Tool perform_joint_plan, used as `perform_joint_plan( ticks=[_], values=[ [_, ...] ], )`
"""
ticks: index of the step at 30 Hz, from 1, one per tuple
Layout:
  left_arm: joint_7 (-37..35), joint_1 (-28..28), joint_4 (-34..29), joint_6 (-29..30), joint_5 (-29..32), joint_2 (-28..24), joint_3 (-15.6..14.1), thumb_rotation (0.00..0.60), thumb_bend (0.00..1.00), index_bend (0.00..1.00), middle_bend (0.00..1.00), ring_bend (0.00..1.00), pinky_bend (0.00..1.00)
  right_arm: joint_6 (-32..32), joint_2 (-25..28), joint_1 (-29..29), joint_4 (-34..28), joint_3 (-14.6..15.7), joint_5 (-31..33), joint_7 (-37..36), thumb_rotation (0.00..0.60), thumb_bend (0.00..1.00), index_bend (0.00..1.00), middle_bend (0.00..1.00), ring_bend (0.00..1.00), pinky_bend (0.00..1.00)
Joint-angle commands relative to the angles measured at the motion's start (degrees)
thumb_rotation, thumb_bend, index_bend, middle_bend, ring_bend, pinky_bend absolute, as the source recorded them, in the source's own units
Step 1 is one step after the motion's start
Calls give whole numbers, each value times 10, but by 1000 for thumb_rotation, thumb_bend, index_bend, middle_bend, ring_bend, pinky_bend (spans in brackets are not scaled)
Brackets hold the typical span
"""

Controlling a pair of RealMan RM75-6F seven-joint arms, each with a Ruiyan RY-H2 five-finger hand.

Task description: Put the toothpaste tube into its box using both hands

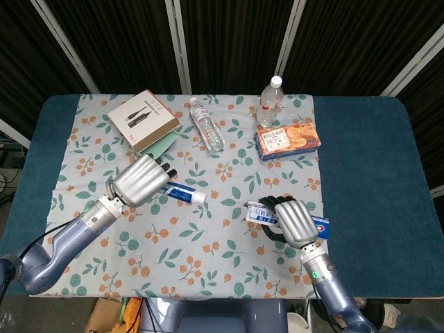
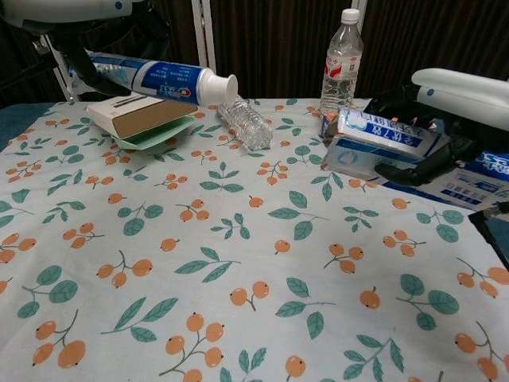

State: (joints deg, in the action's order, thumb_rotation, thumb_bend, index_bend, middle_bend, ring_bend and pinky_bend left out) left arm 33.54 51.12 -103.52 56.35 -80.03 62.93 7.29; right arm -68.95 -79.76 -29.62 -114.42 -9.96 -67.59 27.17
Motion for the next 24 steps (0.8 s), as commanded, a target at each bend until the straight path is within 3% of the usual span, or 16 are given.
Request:
perform_joint_plan(
  ticks=[1,9,24],
  values=[
    [1,1,1,-2,-3,2,-1,600,510,676,765,682,723,-9,-24,-17,4,-24,32,27,600,398,443,522,455,420],
    [13,10,18,-14,5,15,6,600,511,677,767,682,723,-26,-51,-38,-1,-53,74,55,600,398,443,522,456,420],
    [104,47,33,-29,84,65,38,600,510,678,770,682,723,-38,-50,-49,-12,-61,98,61,600,398,443,523,456,420]
  ],
)
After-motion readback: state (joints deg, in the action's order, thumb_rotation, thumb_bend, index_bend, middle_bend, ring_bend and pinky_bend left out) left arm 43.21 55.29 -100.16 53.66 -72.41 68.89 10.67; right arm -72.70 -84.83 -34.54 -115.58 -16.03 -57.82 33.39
